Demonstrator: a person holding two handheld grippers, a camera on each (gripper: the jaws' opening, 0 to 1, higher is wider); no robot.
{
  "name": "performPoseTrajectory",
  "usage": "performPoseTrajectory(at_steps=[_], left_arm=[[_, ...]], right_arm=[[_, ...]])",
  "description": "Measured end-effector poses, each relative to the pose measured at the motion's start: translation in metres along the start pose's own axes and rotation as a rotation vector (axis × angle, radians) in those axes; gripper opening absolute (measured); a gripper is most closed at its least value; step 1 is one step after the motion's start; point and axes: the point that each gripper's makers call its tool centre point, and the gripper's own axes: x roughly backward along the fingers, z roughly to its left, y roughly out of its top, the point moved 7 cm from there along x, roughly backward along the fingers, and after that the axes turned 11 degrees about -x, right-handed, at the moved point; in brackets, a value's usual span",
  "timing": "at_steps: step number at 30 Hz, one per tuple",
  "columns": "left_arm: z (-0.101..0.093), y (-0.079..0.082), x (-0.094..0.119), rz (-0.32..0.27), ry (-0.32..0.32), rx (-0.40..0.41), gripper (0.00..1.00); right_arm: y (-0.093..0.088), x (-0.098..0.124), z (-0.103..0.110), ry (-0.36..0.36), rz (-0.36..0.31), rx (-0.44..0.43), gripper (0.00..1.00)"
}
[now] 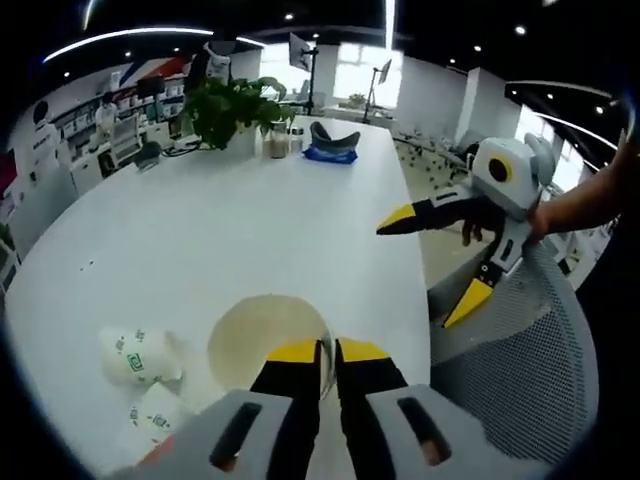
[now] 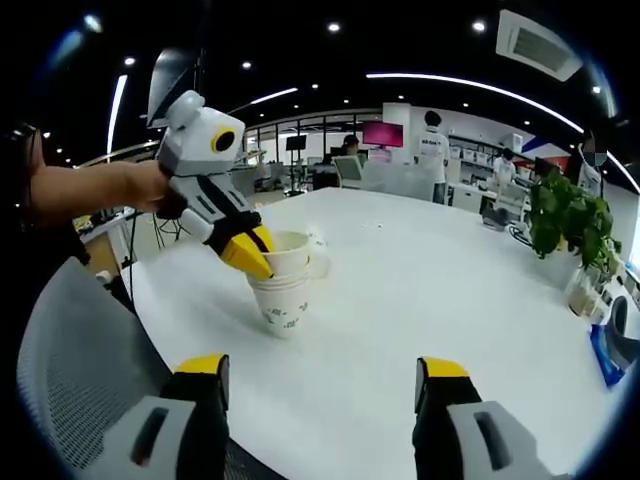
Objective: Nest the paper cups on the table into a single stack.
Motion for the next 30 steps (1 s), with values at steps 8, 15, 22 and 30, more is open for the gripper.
performPoseTrajectory(at_steps=[8, 15, 22, 30], left_arm=[[-0.0016, -0.0063, -0.0068, 0.013, -0.026, 0.029, 0.03], [-0.0026, -0.0073, -0.0085, 0.012, -0.035, 0.037, 0.04], [-0.0031, -0.0082, -0.0104, 0.017, -0.047, 0.047, 0.04], [-0.0026, -0.0057, -0.0057, -0.01, -0.051, 0.057, 0.08]], right_arm=[[0.0009, 0.0001, 0.0026, -0.001, 0.006, 0.001, 0.76], [0.0003, 0.0, 0.0025, 0.0, 0.01, 0.002, 0.76], [-0.0001, 0.0001, 0.0011, 0.0, 0.009, 0.002, 0.76], [-0.0005, 0.0002, 0.0005, -0.003, 0.011, 0.004, 0.76]])
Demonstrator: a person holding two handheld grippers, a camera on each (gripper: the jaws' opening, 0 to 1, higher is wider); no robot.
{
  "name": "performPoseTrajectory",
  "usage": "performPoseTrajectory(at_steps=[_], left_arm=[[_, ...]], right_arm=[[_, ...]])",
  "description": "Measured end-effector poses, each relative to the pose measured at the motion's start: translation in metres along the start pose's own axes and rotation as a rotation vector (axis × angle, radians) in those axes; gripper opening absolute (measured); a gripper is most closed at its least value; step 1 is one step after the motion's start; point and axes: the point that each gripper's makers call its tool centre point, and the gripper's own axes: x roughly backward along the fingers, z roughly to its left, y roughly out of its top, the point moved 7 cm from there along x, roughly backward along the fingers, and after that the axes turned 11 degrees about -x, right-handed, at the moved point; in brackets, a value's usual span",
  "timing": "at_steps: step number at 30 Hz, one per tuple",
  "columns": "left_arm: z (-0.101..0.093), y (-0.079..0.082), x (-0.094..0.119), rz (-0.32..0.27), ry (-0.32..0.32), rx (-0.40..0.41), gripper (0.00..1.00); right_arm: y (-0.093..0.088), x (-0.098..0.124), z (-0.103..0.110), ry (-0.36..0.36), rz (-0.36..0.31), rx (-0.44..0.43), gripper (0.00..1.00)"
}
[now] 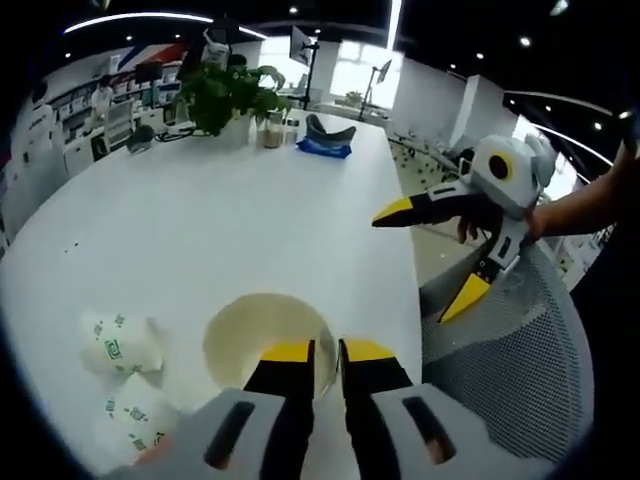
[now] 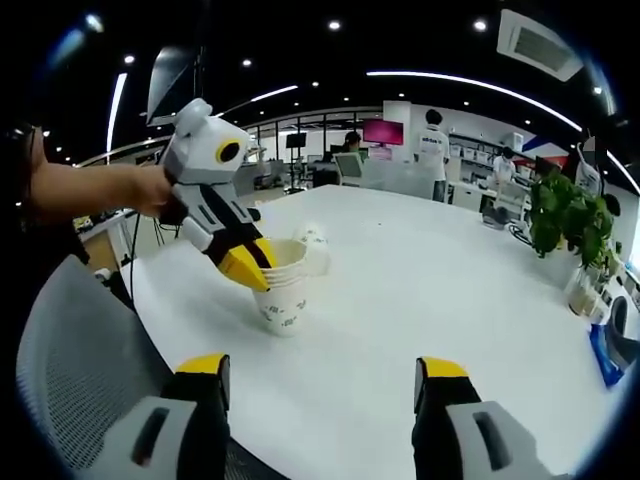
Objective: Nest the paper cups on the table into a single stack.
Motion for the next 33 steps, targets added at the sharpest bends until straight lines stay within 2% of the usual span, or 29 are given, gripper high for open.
performPoseTrajectory(at_steps=[5, 10, 15, 19, 22, 26, 27, 33], left_arm=[[0.004, 0.007, 0.008, -0.047, 0.01, 0.011, 0.11], [0.015, 0.008, 0.018, -0.061, 0.037, 0.007, 0.12], [0.02, 0.017, 0.033, -0.076, 0.07, 0.002, 0.12], [0.035, 0.013, 0.044, -0.09, 0.096, -0.007, 0.13], [0.045, 0.019, 0.056, -0.105, 0.137, -0.001, 0.13], [0.059, 0.017, 0.068, -0.115, 0.181, 0.01, 0.14], [0.068, 0.011, 0.072, -0.114, 0.195, 0.015, 0.14], [0.089, -0.001, 0.086, -0.12, 0.247, 0.044, 0.19]], right_arm=[[0.0, 0.0, 0.001, -0.002, 0.0, -0.001, 0.76], [0.0, 0.0, 0.0, -0.002, 0.001, -0.001, 0.76], [0.0, 0.0, 0.0, 0.0, 0.0, -0.001, 0.76], [0.001, 0.0, 0.001, 0.0, -0.002, -0.001, 0.76], [0.001, 0.0, 0.001, 0.002, -0.004, -0.003, 0.77], [0.001, 0.0, 0.0, 0.001, -0.009, -0.005, 0.77], [0.002, 0.001, 0.0, 0.0, -0.013, -0.005, 0.78], [0.001, 0.0, 0.001, 0.009, -0.006, -0.005, 0.78]])
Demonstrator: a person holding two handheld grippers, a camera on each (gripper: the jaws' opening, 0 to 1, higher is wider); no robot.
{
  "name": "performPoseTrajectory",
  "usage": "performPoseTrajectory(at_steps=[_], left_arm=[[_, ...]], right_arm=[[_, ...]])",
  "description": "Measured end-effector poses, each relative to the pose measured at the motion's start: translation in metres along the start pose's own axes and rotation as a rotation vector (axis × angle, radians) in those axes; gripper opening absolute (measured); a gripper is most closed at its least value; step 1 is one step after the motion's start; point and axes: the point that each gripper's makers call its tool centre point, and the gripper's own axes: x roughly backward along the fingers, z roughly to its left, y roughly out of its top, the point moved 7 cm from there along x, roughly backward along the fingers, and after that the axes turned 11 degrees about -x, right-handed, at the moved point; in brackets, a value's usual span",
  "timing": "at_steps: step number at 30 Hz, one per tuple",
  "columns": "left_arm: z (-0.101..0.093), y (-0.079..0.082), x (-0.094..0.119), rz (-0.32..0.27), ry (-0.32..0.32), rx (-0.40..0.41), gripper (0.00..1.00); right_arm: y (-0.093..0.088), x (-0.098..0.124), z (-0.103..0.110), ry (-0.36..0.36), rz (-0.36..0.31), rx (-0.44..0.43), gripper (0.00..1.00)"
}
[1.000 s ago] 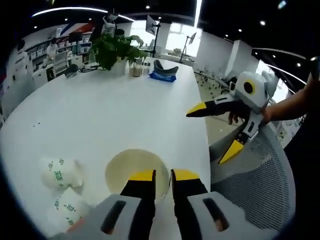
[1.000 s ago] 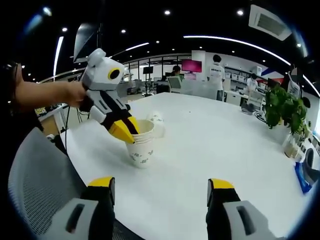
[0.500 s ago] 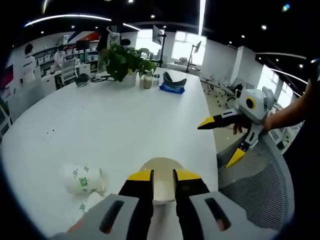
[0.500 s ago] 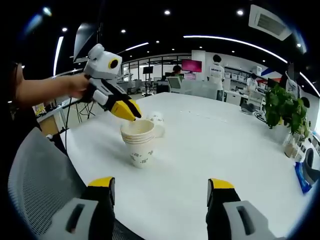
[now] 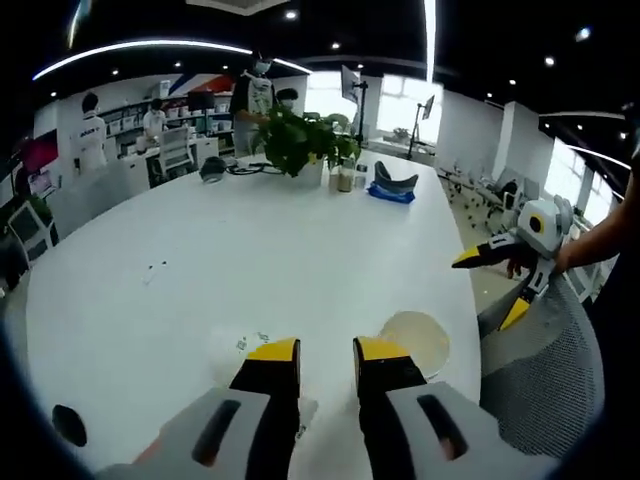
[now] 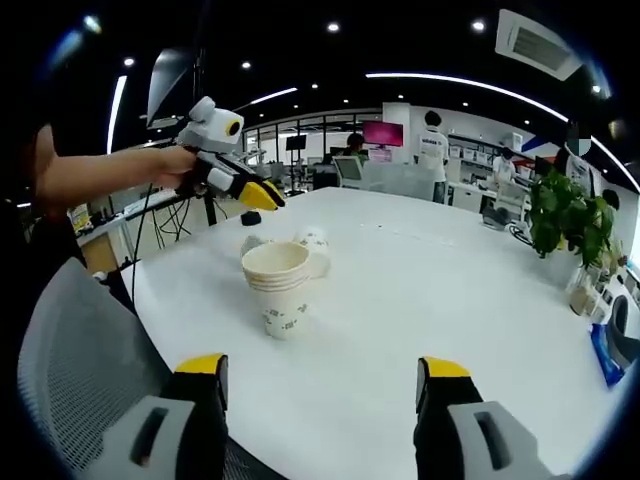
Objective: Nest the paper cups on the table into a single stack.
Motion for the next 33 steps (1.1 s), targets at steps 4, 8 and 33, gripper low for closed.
performPoseTrajectory(at_steps=[4, 8, 33], left_arm=[[0.013, -0.006, 0.002, -0.006, 0.01, -0.005, 0.24], [0.027, -0.008, 0.002, -0.026, 0.028, 0.007, 0.27], [0.092, -0.046, -0.045, -0.078, -0.041, 0.229, 0.3]], right_arm=[[-0.001, 0.0, 0.0, 0.002, 0.003, -0.001, 0.78], [0.0, 0.0, 0.001, 0.006, 0.004, -0.001, 0.78], [-0.002, -0.002, 0.002, 0.021, 0.02, -0.018, 0.77]])
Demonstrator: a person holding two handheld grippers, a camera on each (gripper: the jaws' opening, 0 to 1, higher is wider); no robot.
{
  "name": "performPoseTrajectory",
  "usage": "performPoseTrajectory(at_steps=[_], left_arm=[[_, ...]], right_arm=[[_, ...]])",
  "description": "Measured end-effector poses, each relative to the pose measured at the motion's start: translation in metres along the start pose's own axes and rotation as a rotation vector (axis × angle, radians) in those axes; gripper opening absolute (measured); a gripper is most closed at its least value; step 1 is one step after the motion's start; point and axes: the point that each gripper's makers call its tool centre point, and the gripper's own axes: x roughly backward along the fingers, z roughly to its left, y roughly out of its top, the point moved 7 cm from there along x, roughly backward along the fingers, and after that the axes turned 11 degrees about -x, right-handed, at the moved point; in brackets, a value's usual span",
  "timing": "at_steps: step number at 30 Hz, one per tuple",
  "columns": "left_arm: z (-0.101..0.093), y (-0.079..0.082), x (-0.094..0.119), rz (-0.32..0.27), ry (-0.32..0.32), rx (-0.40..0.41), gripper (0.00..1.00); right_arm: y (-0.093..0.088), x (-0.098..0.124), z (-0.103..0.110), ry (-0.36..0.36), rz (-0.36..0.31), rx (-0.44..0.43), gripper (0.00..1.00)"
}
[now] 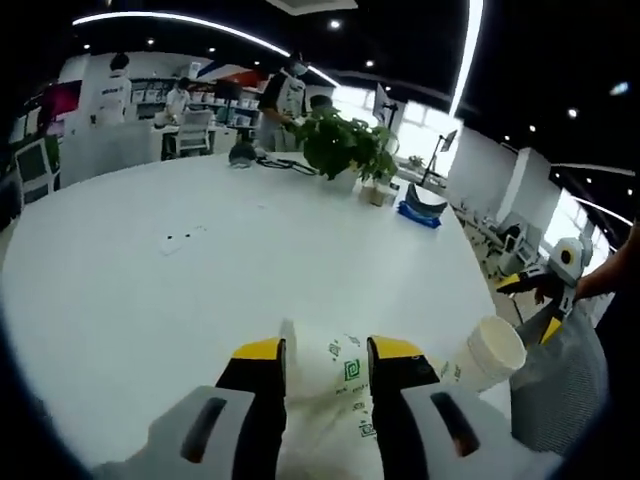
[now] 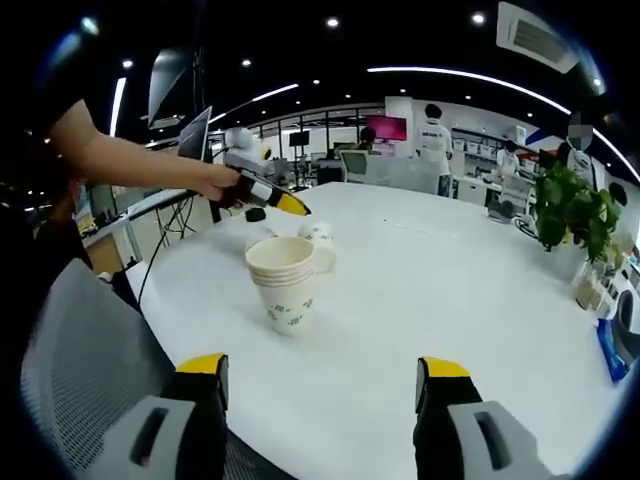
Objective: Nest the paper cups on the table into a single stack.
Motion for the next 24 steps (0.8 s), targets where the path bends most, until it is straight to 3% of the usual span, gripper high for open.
performPoseTrajectory(at_steps=[4, 5, 14, 18, 19, 24], left_arm=[[0.018, -0.008, -0.008, -0.019, -0.004, 0.075, 0.27], [0.01, -0.007, -0.009, -0.016, -0.006, 0.081, 0.26], [0.01, -0.022, -0.017, 0.006, -0.036, 0.199, 0.16], [0.0, -0.017, -0.018, -0.027, -0.051, 0.237, 0.07], [-0.014, -0.013, -0.018, -0.035, -0.064, 0.238, 0.06], [-0.02, -0.005, -0.017, -0.065, -0.108, 0.249, 0.02]], right_arm=[[0.0, 0.0, -0.001, -0.006, -0.001, -0.005, 0.77], [-0.001, 0.0, -0.001, -0.007, -0.002, -0.006, 0.77], [-0.001, 0.0, -0.002, -0.013, 0.002, -0.011, 0.77], [-0.002, 0.001, -0.004, -0.02, 0.004, -0.012, 0.76], [-0.002, 0.001, -0.004, -0.02, 0.003, -0.013, 0.76], [-0.003, 0.0, -0.004, -0.018, 0.012, -0.007, 0.75]])
